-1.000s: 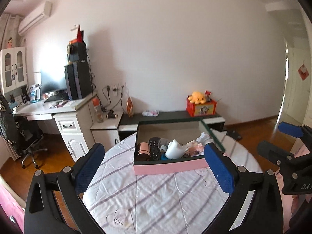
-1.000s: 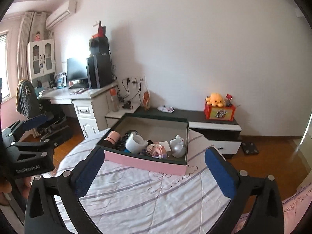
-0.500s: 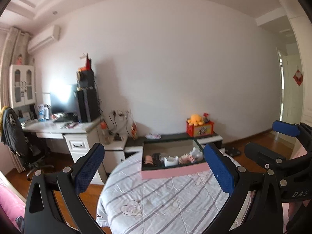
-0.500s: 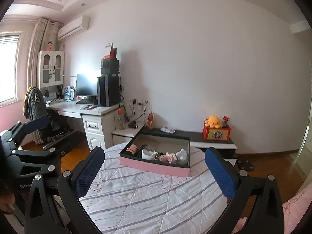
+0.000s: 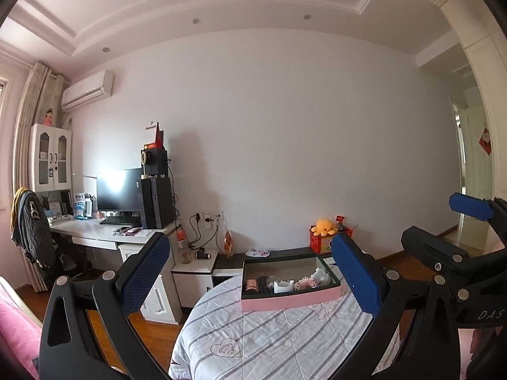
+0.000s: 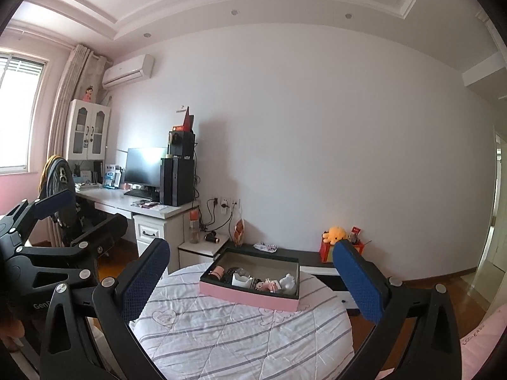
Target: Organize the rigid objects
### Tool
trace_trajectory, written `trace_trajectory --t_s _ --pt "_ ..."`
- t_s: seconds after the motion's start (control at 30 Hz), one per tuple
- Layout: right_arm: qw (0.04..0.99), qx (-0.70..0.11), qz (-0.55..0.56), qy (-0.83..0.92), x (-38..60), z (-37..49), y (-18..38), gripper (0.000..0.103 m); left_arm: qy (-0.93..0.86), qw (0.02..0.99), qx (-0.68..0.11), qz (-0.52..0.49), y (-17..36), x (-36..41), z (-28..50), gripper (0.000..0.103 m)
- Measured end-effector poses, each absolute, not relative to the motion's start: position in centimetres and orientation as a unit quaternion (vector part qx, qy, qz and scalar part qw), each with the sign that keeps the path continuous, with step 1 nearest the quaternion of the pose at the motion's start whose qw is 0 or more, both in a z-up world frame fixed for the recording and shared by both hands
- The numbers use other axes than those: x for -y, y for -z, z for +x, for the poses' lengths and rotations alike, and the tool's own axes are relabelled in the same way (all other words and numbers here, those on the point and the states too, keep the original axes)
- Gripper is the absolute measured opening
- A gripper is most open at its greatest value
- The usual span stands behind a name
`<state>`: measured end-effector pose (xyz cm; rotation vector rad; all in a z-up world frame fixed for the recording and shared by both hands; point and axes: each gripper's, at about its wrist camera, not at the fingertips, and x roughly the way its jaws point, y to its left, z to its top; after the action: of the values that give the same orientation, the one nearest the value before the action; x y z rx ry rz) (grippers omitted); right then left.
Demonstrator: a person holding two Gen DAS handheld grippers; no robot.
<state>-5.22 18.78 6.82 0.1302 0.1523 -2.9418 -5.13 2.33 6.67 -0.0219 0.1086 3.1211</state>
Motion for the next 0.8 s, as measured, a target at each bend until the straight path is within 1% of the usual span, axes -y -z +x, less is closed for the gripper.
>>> trace_trajectory --t_s 0.23,0.8 --pt "0.094 -0.056 0.028 0.994 -18.5 -3.5 -7.4 0.103 -0.999 0.003 -0.038 0.012 -7.2 -2.4 -3.4 0.103" --pt "0.092 -0.057 0.020 0.994 -18.5 -2.0 -7.7 0.103 -0.999 -0.007 -0.047 0.023 -7.3 -2.7 -2.4 0.103"
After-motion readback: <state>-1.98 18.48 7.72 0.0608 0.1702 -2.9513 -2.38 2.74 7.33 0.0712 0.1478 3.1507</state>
